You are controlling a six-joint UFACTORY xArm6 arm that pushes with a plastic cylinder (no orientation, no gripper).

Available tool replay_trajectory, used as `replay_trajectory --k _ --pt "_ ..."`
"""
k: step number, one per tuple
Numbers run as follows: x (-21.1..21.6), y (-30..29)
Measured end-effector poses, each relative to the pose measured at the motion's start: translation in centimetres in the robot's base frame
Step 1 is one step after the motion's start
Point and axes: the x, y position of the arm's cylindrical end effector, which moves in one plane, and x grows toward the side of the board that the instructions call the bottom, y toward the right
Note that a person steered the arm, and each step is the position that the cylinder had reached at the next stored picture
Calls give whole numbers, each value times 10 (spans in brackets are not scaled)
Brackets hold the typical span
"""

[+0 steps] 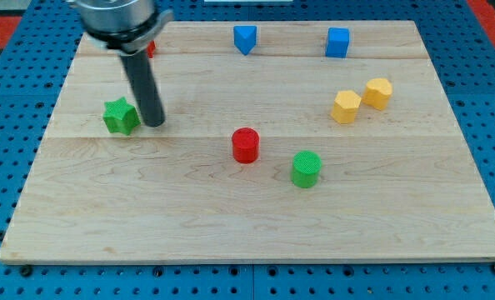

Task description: Move the red circle towards center right

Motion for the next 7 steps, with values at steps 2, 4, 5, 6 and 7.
replay_trajectory --k 2,4,5,6,7 --pt "-24 92" --pt "67 35" --pt "67 119" --pt "64 165" --pt "45 165"
